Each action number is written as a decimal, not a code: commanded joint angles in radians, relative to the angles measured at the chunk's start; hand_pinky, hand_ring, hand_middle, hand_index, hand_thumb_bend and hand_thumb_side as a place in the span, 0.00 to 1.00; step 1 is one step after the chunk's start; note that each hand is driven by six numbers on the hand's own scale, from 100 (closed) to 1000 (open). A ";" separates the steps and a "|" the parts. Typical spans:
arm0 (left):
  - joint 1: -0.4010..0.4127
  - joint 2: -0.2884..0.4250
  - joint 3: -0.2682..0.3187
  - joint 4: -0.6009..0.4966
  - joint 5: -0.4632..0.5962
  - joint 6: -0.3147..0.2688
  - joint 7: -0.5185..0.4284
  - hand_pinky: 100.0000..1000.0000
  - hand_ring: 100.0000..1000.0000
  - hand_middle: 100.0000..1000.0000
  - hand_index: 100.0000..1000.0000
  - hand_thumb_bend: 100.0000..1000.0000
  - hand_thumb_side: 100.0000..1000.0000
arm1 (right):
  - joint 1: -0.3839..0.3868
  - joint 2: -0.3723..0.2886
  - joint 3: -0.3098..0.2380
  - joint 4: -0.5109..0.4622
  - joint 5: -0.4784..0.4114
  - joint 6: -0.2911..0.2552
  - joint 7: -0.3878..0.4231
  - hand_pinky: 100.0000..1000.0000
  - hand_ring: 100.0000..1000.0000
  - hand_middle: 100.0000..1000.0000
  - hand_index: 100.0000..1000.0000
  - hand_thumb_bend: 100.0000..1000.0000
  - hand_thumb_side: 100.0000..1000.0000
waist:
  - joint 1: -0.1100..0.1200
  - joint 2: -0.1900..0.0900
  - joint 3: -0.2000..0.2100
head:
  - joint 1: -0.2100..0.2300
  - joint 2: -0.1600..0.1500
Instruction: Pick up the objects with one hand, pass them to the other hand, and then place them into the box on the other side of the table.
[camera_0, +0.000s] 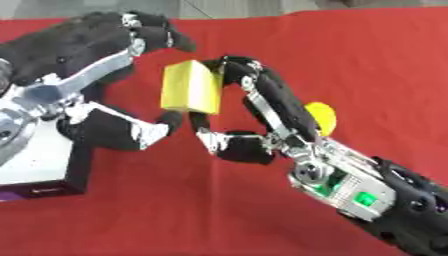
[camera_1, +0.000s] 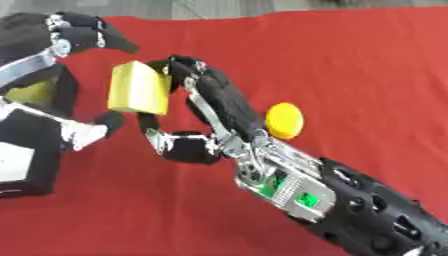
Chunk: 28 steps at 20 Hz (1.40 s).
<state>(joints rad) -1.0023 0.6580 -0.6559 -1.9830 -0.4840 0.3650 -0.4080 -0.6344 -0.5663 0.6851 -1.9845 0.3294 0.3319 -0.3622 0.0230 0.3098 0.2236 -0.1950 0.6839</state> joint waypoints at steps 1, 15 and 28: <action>-0.012 0.004 0.006 0.010 -0.001 0.010 0.009 0.85 0.81 0.76 0.87 0.17 0.16 | -0.018 -0.002 -0.004 -0.015 -0.017 0.016 -0.008 0.64 0.56 0.48 0.60 0.00 0.15 | -0.001 -0.021 -0.001 | 0.005 -0.005; -0.007 -0.008 0.000 0.036 0.018 0.017 0.021 0.85 0.80 0.75 0.83 0.11 0.21 | -0.019 0.000 0.001 -0.015 -0.024 0.017 -0.008 0.64 0.56 0.48 0.60 0.00 0.14 | -0.001 -0.018 -0.002 | 0.008 -0.007; -0.005 -0.016 -0.007 0.057 -0.003 0.013 -0.012 0.86 0.82 0.77 0.88 0.21 0.27 | -0.017 0.001 0.002 -0.015 -0.012 -0.001 -0.005 0.64 0.55 0.48 0.60 0.00 0.11 | -0.001 -0.015 -0.004 | 0.011 -0.008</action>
<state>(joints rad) -0.9946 0.6343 -0.6687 -1.9241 -0.4810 0.3784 -0.4124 -0.6416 -0.5591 0.6915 -1.9845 0.3120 0.3369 -0.3660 0.0225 0.3119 0.2200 -0.1866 0.6832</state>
